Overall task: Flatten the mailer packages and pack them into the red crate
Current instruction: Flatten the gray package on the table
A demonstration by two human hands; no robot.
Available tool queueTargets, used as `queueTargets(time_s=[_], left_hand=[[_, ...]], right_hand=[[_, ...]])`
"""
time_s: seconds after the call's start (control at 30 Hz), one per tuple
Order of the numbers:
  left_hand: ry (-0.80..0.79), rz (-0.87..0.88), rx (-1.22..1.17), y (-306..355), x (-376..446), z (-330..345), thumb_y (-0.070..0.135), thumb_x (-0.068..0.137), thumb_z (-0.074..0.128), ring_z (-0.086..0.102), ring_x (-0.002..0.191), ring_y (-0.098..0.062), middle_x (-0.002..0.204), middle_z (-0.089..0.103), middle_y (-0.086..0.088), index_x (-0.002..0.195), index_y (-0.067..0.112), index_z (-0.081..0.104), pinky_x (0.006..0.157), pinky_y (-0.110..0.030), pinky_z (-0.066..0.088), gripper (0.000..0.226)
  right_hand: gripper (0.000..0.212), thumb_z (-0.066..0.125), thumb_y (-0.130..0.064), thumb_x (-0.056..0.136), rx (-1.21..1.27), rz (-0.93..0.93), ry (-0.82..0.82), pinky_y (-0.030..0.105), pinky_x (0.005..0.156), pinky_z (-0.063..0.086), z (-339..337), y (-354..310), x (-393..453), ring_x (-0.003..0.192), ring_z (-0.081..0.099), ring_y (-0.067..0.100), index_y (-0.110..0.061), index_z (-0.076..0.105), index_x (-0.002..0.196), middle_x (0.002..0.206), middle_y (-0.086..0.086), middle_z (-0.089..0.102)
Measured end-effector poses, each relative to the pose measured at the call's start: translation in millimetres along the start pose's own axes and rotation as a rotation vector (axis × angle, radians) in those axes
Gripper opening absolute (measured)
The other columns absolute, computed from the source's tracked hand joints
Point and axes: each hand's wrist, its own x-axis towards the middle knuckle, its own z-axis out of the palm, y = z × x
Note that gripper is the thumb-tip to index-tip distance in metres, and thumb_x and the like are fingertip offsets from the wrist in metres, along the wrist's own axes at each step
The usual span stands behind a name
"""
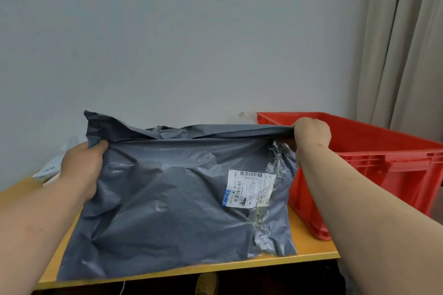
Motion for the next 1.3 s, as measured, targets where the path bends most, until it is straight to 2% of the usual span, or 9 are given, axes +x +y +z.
queueTargets(time_s=[0.13,0.23,0.27,0.4,0.47,0.6,0.77,0.93,1.3], left_hand=[[-0.042,-0.177,0.017,-40,29,21,0.041,0.083,0.060,0.063,0.099,-0.037,0.106,0.068,-0.012,0.088,0.021,0.065,0.095,-0.054,0.050,0.022],[-0.089,-0.281,0.016,-69,43,46,0.032,0.086,0.060,0.062,0.100,-0.038,0.111,0.066,-0.015,0.098,0.018,0.063,0.094,-0.053,0.050,0.019],[-0.116,-0.280,0.049,-77,44,55,0.023,0.089,0.059,0.061,0.099,-0.038,0.112,0.065,-0.019,0.098,0.016,0.062,0.091,-0.051,0.051,0.012],[-0.141,-0.119,0.470,-97,43,84,0.008,0.088,0.056,0.056,0.102,-0.041,0.119,0.057,-0.023,0.139,0.018,0.038,0.087,-0.049,0.048,0.055],[-0.137,0.001,0.821,-95,46,95,0.018,0.087,0.057,0.047,0.119,-0.043,0.133,0.047,-0.019,0.149,0.029,0.019,0.096,-0.048,0.043,0.074],[-0.277,0.248,1.136,-90,50,120,0.038,0.094,0.051,0.031,0.136,-0.034,0.154,0.032,-0.001,0.149,0.037,0.033,0.108,-0.050,0.032,0.058],[-0.373,0.469,1.296,-98,52,139,0.040,0.101,0.034,0.018,0.142,-0.024,0.160,0.019,0.008,0.144,0.044,0.036,0.107,-0.045,0.022,0.043],[-0.413,0.490,1.472,-103,67,149,0.042,0.098,0.043,0.043,0.120,-0.024,0.127,0.052,0.005,0.112,0.044,0.061,0.089,-0.039,0.030,0.023],[-0.323,0.308,1.127,-108,98,147,0.018,0.098,0.047,0.056,0.101,-0.043,0.119,0.049,-0.022,0.100,0.005,0.056,0.078,-0.042,0.045,0.016]], right_hand=[[0.024,0.074,-0.015,0.084,-0.006,0.017,-0.033,0.027,0.077,0.041,21,7,8,0.100,0.061,0.024,-0.015,0.055,0.099,0.086,0.001,0.057],[0.048,0.067,-0.027,0.086,0.652,0.182,-0.177,0.037,0.083,0.050,50,16,27,0.094,0.061,0.025,-0.006,0.050,0.127,0.106,0.007,0.061],[0.056,0.064,-0.030,0.087,0.638,0.191,-0.194,0.038,0.080,0.051,61,22,30,0.092,0.060,0.024,-0.009,0.044,0.134,0.111,0.007,0.060],[0.091,0.065,-0.034,0.084,0.169,-0.051,-0.236,0.043,0.105,0.041,107,49,32,0.127,0.049,0.030,-0.021,0.011,0.156,0.141,0.005,0.047],[0.089,0.063,-0.039,0.082,-0.153,-0.190,-0.309,0.049,0.111,0.034,128,63,26,0.135,0.042,0.033,-0.027,0.014,0.155,0.152,0.006,0.039],[0.072,0.050,-0.055,0.090,-0.630,-0.382,-0.620,0.052,0.118,0.016,172,88,7,0.146,0.023,0.030,-0.030,0.025,0.153,0.163,-0.001,0.018],[0.073,0.040,-0.063,0.093,-0.710,-0.336,-0.765,0.058,0.120,0.005,201,105,11,0.152,0.007,0.028,-0.037,0.014,0.156,0.166,-0.006,0.000],[0.076,0.034,-0.069,0.093,-0.740,-0.311,-0.858,0.060,0.119,0.002,211,123,13,0.153,-0.001,0.029,-0.039,0.007,0.157,0.167,-0.006,-0.005],[0.076,0.027,-0.070,0.095,-0.768,-0.289,-0.930,0.053,0.122,-0.003,220,139,18,0.153,-0.010,0.023,-0.036,0.001,0.158,0.166,-0.009,-0.011]])
